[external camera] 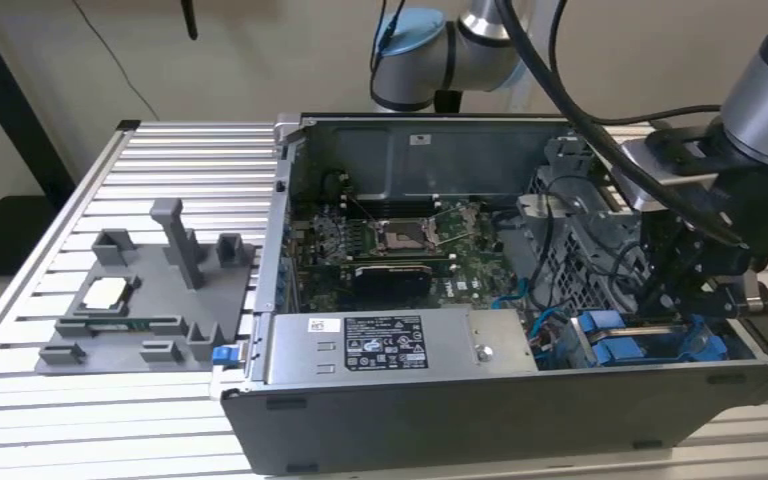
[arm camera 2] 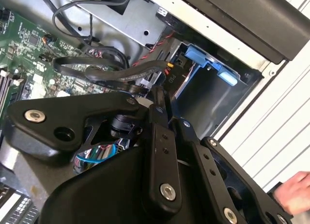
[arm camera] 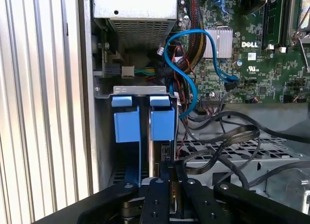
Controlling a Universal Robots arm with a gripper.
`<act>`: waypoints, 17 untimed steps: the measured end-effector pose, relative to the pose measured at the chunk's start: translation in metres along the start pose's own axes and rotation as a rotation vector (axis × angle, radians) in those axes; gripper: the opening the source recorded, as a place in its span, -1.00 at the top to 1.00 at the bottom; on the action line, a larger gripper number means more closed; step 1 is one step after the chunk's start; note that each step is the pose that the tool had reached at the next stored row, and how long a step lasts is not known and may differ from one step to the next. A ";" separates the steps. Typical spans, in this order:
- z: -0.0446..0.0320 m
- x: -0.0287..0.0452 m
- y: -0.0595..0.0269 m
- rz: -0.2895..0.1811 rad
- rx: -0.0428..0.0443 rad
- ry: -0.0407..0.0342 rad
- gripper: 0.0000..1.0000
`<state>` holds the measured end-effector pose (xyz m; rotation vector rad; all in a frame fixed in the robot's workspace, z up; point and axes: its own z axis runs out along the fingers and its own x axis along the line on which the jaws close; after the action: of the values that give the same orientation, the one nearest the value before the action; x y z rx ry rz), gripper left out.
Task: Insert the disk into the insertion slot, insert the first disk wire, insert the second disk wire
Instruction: 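Insert the second disk wire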
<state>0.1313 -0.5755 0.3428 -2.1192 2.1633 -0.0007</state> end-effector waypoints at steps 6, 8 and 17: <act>0.0022 0.0001 -0.0009 0.000 0.0005 -0.0007 0.68; 0.0039 0.0003 -0.0007 0.000 0.0003 -0.0016 0.68; -0.0015 -0.0002 -0.0011 0.000 0.0002 -0.0025 0.52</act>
<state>0.1323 -0.5754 0.3443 -2.1176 2.1621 0.0017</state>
